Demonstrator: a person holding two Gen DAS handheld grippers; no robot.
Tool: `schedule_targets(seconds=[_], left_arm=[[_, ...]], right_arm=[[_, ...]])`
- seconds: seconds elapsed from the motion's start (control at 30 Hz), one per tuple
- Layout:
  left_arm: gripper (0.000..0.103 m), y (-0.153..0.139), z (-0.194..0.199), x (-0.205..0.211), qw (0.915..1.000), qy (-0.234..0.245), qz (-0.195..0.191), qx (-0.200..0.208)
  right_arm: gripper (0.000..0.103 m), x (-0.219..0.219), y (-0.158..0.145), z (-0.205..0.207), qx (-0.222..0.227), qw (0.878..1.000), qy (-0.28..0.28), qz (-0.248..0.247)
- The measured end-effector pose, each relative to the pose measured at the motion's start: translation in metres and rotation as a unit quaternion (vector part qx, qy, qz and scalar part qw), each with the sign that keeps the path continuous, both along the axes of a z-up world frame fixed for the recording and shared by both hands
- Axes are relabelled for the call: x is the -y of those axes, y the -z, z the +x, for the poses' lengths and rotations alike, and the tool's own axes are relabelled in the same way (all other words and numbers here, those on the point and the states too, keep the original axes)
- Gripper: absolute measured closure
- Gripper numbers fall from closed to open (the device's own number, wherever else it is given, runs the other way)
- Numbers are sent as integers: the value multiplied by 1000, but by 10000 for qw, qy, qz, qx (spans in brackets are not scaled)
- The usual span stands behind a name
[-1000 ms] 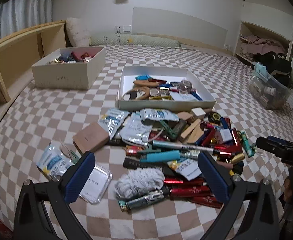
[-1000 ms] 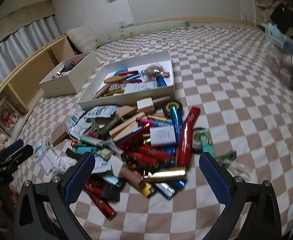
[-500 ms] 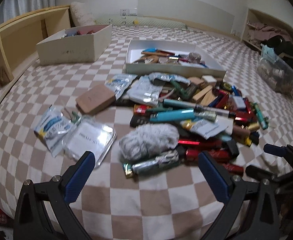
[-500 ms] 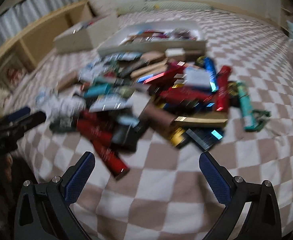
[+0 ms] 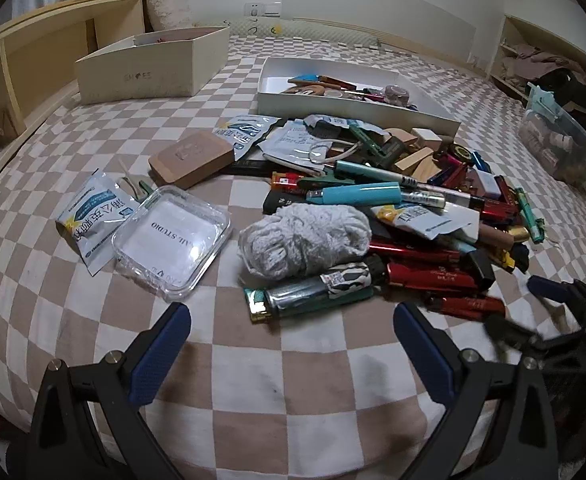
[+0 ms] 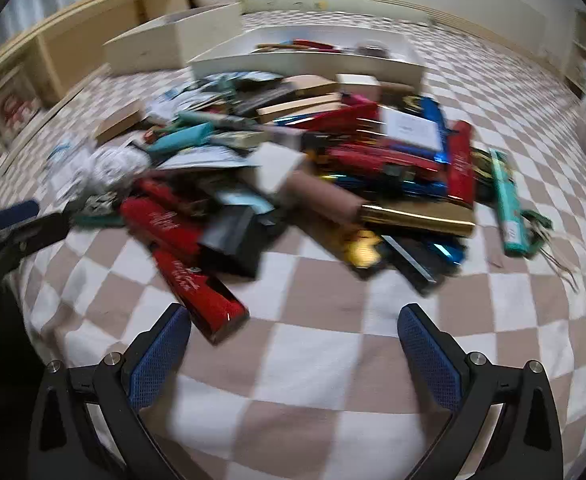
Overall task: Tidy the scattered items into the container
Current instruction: 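Move the right tool to the red First Look lighter while the left tool approaches the white yarn ball, then grasp the red First Look lighter with the right tool while the left tool grasps the white yarn ball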
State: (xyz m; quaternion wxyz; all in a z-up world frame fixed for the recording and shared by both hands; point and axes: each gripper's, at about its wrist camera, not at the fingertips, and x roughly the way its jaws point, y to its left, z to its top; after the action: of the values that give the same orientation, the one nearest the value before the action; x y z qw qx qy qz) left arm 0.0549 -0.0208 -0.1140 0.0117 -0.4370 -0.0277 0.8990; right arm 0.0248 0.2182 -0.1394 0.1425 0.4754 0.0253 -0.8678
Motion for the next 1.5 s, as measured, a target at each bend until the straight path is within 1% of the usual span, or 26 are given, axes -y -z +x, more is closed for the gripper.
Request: schedule_targets(seconds=[0.13,0.27,0.37,0.47,0.53,0.57,0.6,0.63,0.67,0.77,0.83,0.93,1.17,1.3,1.5], left_arm=[[2,-1,-6,-1,10000,-7,-22,-44],[2,-4,-15,-5,9999,-13,-84,-129],[2,-4,-28,-9,9998,-53,-115,-123],[2,0,-44,-9,9998,-162,-103,-47],[2,5,-53,-8,9997,-243,-21,59],[3,8,-57,-8,9995,-286,53,146],[7,14,-62,-7,9989,-342,172,286],[9,18,-65,-6,9982,-379,264,372],[9,21,-67,-5,9976,-432,342,429],[10,23,-66,-4,9975,-513,370,311],[19,22,-65,-2,9976,-492,417,237],[23,21,-62,2,9972,-493,528,188],[27,20,-51,10,9975,-463,533,105],[28,17,-43,19,9968,-489,631,89],[28,15,-35,23,9964,-543,648,80]], right_arm=[[0,-23,1,-10,9,9992,381,-85],[0,-42,2,-16,-26,9975,712,20],[0,-52,1,-16,-30,9964,838,-124],[0,-52,1,-12,-63,9964,843,-109],[0,-53,0,-6,-90,9961,869,-152],[0,-53,-1,-4,-102,9959,884,-180],[0,-53,-3,0,-134,9955,905,-261],[0,-52,-4,4,-155,9951,896,-377],[0,-50,-5,5,-161,9950,870,-471],[0,-40,-9,13,-214,9953,696,-634],[0,-28,-10,17,-260,9964,505,-635],[0,-10,-10,18,-228,9978,219,-591],[0,31,-9,19,-118,9979,-176,-604],[0,47,-9,16,-18,9976,-197,-657],[0,58,-5,8,87,9984,-15,-557]])
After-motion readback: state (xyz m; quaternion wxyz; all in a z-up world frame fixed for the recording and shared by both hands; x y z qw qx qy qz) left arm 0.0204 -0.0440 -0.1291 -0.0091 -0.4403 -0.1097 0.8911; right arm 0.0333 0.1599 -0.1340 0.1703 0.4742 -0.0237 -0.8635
